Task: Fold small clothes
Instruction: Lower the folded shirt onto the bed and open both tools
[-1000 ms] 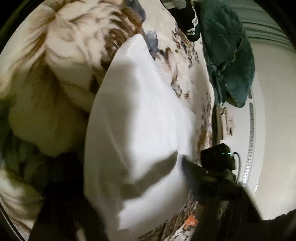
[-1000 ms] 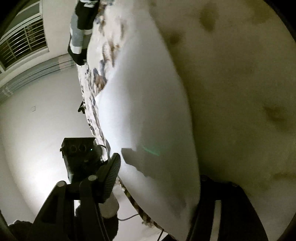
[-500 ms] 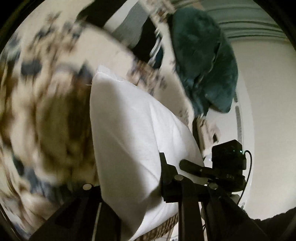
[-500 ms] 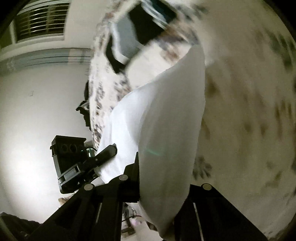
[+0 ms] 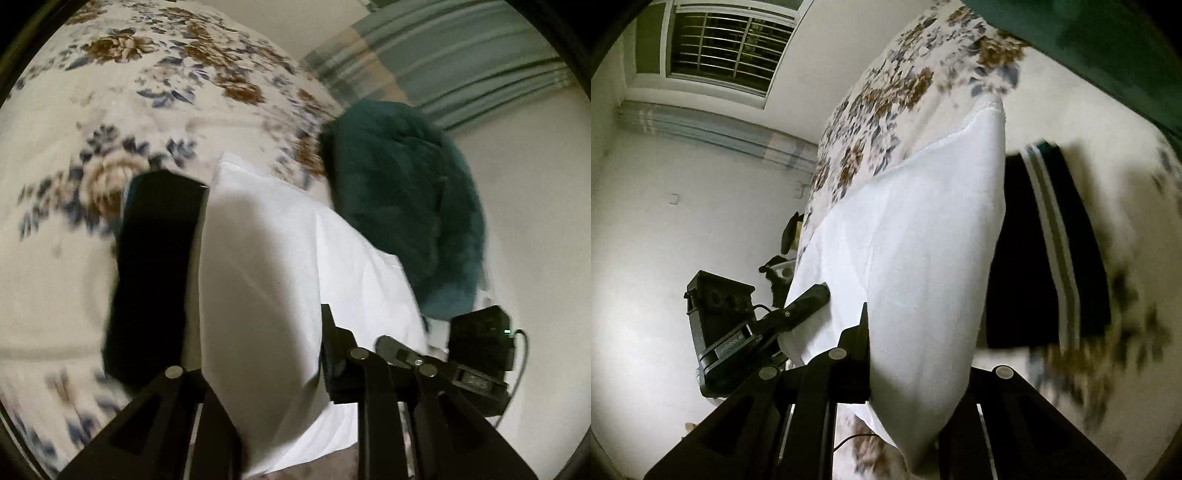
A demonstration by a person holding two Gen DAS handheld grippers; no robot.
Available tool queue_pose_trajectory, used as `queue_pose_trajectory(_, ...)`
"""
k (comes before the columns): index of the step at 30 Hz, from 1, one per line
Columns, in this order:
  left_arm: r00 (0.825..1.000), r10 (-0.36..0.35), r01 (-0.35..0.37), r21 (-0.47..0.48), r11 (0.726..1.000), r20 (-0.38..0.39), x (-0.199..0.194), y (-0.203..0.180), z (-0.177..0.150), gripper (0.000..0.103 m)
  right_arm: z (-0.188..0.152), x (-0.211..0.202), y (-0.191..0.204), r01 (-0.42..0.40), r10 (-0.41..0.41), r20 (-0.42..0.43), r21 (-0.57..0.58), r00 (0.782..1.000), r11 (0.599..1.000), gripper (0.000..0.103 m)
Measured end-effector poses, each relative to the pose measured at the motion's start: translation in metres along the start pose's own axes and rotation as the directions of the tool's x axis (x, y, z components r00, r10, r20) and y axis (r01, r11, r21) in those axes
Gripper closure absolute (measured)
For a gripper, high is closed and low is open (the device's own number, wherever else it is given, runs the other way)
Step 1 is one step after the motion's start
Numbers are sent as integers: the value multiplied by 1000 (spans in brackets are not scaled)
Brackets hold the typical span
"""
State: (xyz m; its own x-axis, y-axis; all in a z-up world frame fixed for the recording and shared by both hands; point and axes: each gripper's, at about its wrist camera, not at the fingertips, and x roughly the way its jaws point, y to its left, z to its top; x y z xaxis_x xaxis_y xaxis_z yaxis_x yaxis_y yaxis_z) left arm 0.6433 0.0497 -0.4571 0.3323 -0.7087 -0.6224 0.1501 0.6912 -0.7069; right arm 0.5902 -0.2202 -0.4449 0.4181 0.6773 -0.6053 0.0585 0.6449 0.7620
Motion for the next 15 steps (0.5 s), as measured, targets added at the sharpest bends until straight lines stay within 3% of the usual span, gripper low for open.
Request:
queue_pose_trajectory(2,999,46,-47,-29,998,-26,24,21,16,82,24,28,-13,15,-15,-31,3,999,1000,91)
queue_pose_trajectory(3,996,73,-75,-54,996,-47,34,32,19,82,33,43,-22,51,-50,-51,11,997,999,91)
queue_pose_trajectory(5,985,149,-158,-100,982,-90,50,56,17,82,47,64,-41,165,-162,-87,34,983,986,80)
queue_pose_trajectory(6,979,180,-190,-104,976,-93,51,61,15,75,50,70,-49,211,-205,-109,41,973,977,58)
queue_pose_trajectory(7,976,198,-207,-103,973,-92,49,63,12,65,51,71,-54,247,-240,-119,46,963,968,49)
queue_pose_trajectory(8,972,219,-226,-89,970,-81,46,62,6,44,50,69,-56,273,-268,-107,37,957,961,41)
queue_pose_trajectory(9,968,241,-245,-62,968,-69,42,57,0,33,48,65,-53,304,-301,-94,18,949,953,32)
queue_pose_trajectory(10,958,280,-282,-30,959,-59,41,51,-1,29,45,62,-49,347,-346,-79,-3,935,938,25)
queue_pose_trajectory(11,945,324,-324,-1,946,-50,39,46,-4,19,39,57,-43,432,-433,-52,-41,900,901,10)
queue_pose_trajectory(12,914,403,-402,43,915,-35,37,37,-8,5,33,56,-35,506,-510,-22,-83,860,858,3)
queue_pose_trajectory(13,891,454,-452,67,889,-23,36,33,-9,2,24,54,-24,597,-600,22,-136,800,791,3)
queue_pose_trajectory(14,860,509,-507,94,857,-3,34,27,-13,2,15,55,-21,653,-655,53,-169,754,738,3)
queue_pose_trajectory(15,843,539,-536,105,837,9,32,25,-17,2,7,54,-13,712,-710,92,-199,698,673,2)
